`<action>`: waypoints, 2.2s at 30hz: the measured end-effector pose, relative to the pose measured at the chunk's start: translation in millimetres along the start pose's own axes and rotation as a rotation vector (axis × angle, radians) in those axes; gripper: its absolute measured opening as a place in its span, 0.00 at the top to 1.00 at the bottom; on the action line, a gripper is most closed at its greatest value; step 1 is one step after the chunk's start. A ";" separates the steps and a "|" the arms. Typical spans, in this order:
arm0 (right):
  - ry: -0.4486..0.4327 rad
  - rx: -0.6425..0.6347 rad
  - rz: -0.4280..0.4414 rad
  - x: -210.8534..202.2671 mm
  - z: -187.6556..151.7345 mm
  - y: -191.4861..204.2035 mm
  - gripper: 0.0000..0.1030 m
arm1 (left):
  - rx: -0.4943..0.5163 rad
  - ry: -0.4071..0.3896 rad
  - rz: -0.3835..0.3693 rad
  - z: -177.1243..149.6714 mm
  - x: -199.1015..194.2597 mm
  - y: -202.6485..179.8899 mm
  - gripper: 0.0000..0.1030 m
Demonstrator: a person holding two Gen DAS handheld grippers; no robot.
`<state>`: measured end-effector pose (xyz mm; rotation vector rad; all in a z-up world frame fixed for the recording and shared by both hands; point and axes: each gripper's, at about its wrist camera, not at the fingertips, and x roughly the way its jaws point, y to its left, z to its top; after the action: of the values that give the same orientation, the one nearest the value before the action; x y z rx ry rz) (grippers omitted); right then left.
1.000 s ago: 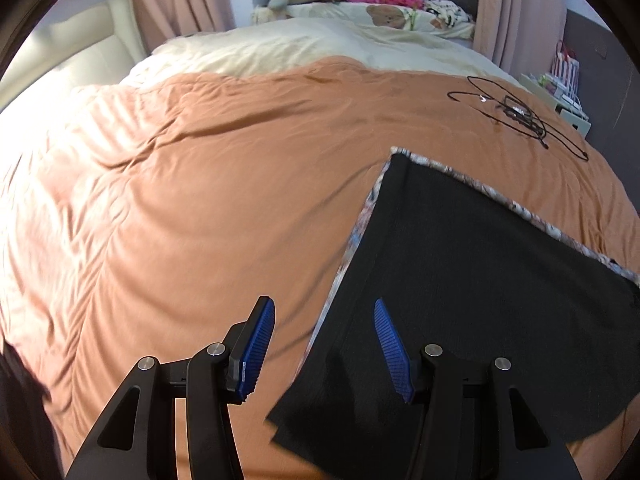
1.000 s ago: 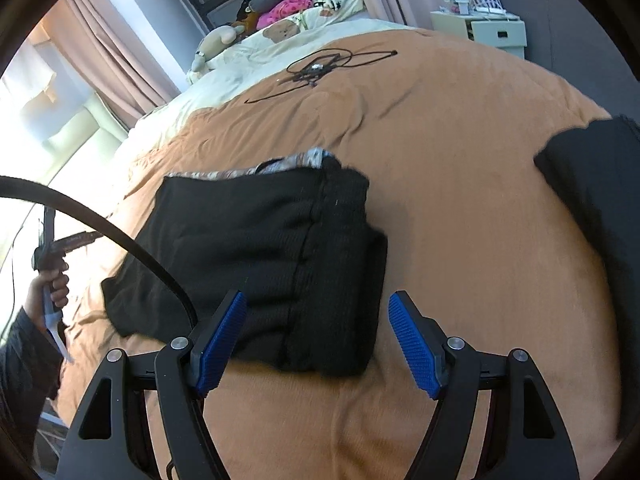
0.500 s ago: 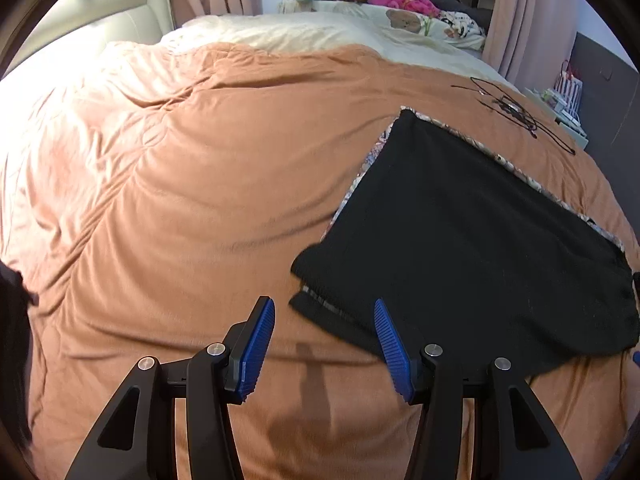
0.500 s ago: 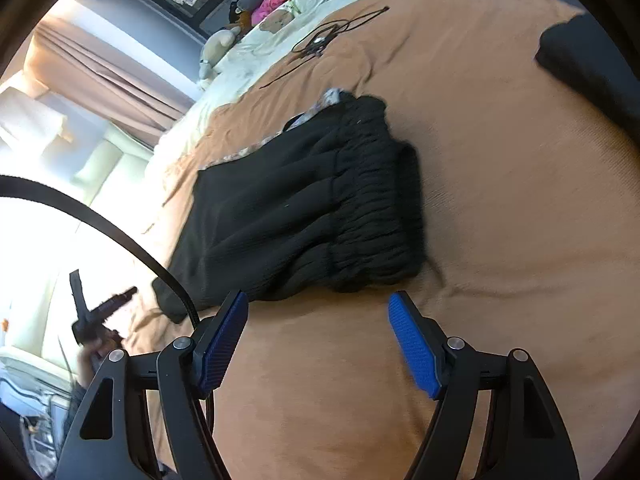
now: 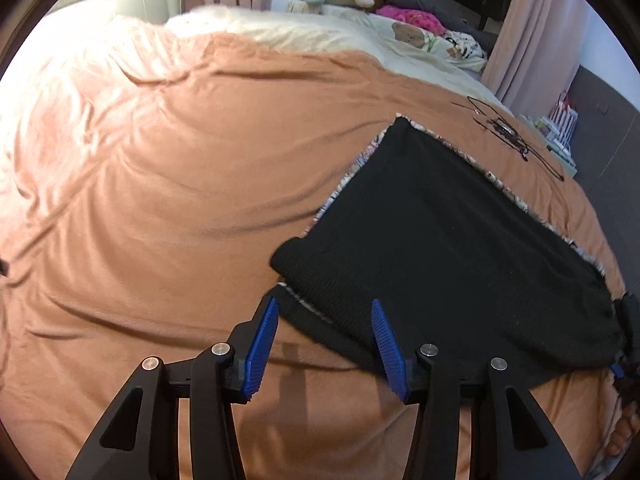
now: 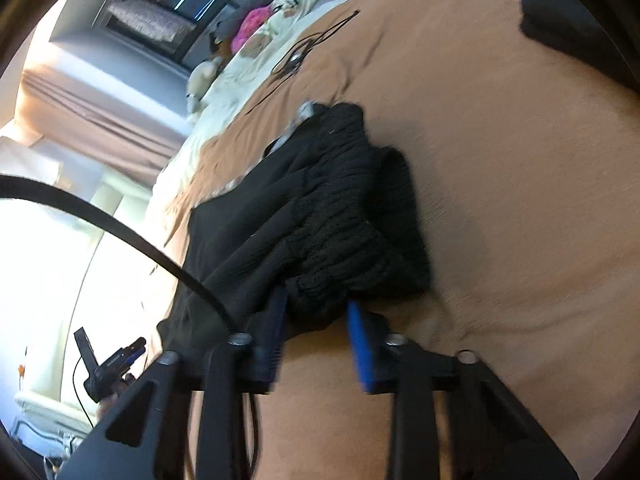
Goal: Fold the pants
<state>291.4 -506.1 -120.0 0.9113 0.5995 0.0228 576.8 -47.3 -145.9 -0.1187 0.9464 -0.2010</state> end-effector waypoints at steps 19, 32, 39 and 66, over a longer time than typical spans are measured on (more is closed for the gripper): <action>-0.018 -0.057 -0.039 6.1 -12.8 24.8 0.86 | -0.147 0.134 -0.091 -14.7 28.6 26.1 0.76; -0.012 -0.040 0.027 1.6 -12.2 5.6 0.57 | -0.329 0.123 -0.255 -8.1 52.7 42.1 0.45; -0.030 0.050 0.125 8.2 -11.4 -14.2 0.57 | -0.484 0.103 -0.409 -17.6 51.0 65.9 0.61; 0.013 0.020 0.093 13.4 -8.1 26.3 0.88 | -0.416 -0.047 -0.248 -6.1 -35.4 56.6 0.96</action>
<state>304.7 -480.2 -110.5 0.9584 0.5705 0.1065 558.4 15.7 -132.1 -0.6230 0.9149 -0.2260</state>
